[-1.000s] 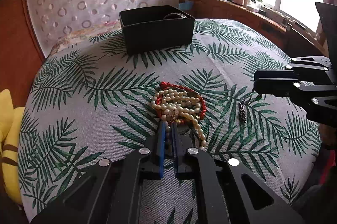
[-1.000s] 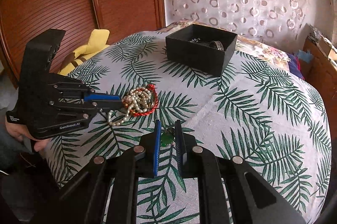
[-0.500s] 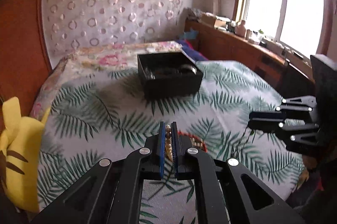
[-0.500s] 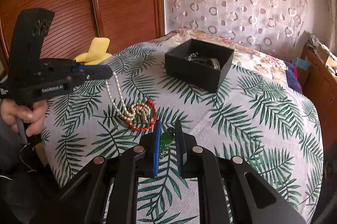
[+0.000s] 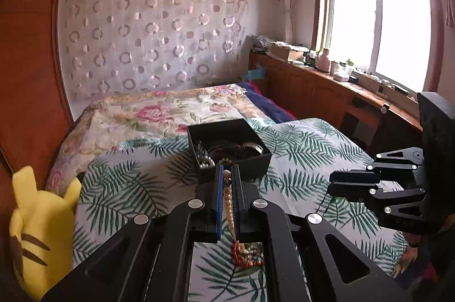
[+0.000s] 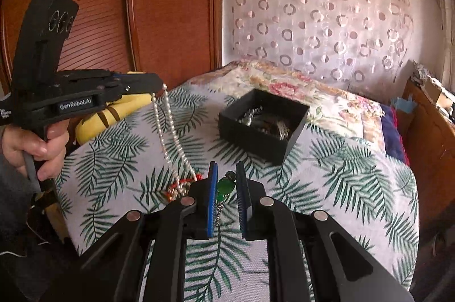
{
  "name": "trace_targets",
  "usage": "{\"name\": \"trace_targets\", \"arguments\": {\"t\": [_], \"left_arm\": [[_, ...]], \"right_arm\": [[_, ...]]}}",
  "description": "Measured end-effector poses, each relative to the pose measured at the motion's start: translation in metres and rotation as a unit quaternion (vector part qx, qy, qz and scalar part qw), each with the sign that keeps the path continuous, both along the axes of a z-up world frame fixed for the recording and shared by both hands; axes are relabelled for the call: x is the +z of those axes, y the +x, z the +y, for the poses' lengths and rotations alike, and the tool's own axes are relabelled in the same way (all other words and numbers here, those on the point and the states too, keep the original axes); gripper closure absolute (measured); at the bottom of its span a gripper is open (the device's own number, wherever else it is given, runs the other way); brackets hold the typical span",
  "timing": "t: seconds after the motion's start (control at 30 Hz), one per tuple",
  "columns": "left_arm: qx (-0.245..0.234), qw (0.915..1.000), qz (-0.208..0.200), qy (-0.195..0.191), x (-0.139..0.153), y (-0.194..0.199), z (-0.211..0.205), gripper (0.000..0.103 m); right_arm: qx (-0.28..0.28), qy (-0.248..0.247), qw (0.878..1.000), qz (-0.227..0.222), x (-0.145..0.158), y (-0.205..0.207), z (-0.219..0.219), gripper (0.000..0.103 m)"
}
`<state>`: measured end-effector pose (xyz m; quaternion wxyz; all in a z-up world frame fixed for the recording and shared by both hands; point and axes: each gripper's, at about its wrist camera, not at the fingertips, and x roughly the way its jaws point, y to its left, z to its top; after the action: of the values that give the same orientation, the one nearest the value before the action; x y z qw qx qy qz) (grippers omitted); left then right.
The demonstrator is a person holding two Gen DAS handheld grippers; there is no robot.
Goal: Organize jewelry
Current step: 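Lift the pearl necklace with the left tool while the right tool carries the green pendant to the box, then lower the pearls and green pendant into the black box and open both tools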
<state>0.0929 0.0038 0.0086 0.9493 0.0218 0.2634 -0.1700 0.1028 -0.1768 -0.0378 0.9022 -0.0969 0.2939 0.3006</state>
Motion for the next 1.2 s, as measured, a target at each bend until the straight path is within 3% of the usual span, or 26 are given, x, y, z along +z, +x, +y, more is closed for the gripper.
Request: {"name": "trace_targets", "arguments": {"t": [0.4, 0.83, 1.2], "left_arm": [[-0.008, 0.9993, -0.035, 0.001, 0.044, 0.021, -0.014, 0.098], [0.0, 0.9974, -0.071, 0.006, 0.095, 0.052, -0.024, 0.098], [0.009, 0.9985, -0.053, -0.002, 0.099, 0.092, -0.024, 0.098]], "right_arm": [[-0.004, 0.017, 0.999, -0.033, 0.038, 0.031, 0.002, 0.089], [-0.022, 0.014, 0.999, -0.041, 0.052, 0.075, 0.004, 0.089], [-0.03, 0.01, 0.999, -0.039, 0.049, 0.11, 0.004, 0.089]]}}
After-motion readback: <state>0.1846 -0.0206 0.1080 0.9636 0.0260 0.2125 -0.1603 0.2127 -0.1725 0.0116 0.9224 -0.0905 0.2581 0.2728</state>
